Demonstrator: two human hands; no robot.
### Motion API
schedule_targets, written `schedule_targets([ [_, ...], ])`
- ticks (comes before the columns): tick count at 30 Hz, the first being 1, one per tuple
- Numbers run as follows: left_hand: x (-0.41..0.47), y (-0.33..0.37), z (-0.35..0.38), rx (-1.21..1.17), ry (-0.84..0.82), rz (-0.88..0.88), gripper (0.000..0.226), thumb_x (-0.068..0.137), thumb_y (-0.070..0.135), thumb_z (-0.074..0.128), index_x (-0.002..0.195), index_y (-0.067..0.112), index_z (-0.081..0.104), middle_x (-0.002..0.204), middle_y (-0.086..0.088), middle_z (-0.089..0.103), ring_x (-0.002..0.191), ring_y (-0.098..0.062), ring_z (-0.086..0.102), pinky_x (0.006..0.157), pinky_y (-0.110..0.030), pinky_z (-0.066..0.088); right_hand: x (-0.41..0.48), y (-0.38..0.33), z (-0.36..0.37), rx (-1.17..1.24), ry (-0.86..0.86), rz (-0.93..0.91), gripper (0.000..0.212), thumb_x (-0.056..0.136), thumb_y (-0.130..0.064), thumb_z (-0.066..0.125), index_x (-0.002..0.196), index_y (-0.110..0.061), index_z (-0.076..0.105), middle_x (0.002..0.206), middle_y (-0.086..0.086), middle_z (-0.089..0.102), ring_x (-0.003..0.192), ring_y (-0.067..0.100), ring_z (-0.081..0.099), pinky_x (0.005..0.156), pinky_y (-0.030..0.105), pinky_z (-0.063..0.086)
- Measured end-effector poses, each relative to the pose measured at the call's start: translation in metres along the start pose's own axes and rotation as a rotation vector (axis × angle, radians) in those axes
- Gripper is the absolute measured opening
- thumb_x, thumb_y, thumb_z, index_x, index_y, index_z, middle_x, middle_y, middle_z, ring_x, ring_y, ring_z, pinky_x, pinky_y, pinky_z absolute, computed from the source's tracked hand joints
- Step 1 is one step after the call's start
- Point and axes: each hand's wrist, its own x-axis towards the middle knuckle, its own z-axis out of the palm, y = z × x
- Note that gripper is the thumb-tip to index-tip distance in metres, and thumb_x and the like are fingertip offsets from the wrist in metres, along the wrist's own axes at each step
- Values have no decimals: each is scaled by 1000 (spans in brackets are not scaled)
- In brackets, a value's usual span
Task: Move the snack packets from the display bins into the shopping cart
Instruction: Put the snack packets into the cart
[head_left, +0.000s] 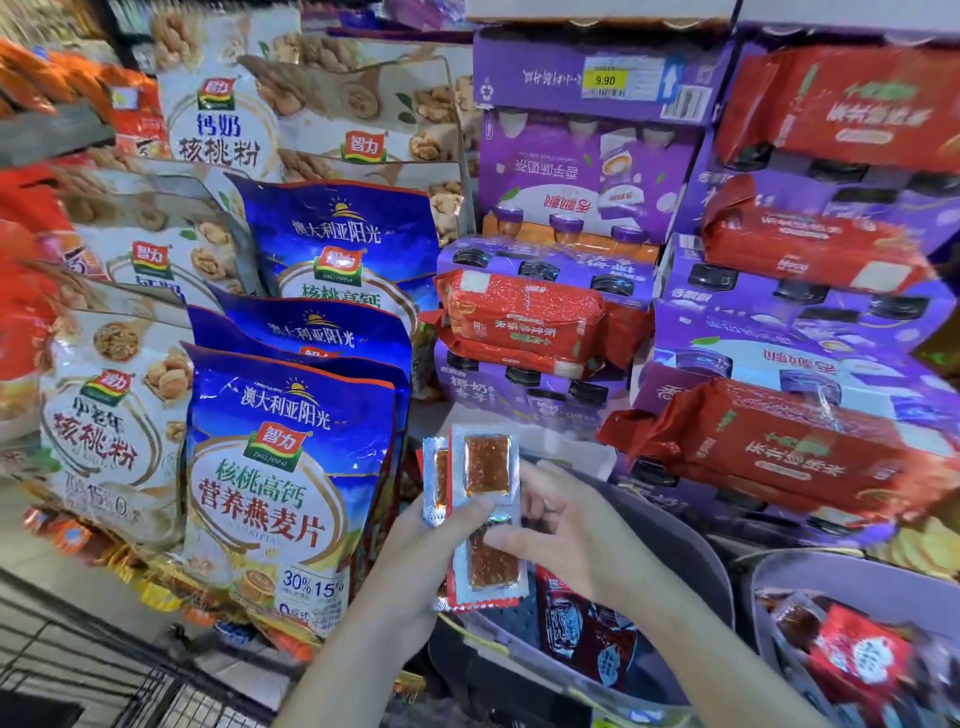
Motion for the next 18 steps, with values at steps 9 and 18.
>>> schedule_targets([
  [9, -14, 8, -14, -163, 76, -19, 64, 67, 43, 89, 126, 25, 74, 119, -5, 80, 108, -26, 78, 91, -42, 61, 2, 81, -23, -438, -241, 681, 37, 94, -51, 68, 93, -14, 69, 72, -1, 69, 70, 20, 69, 65, 26, 49],
  [18, -14, 6, -13, -201, 82, -22, 59, 69, 39, 86, 124, 21, 75, 115, -8, 81, 103, -27, 79, 71, -34, 65, 6, 142, 5, -484, -217, 874, 44, 93, -46, 72, 119, -11, 69, 116, 7, 71, 105, 22, 66, 82, 26, 42],
])
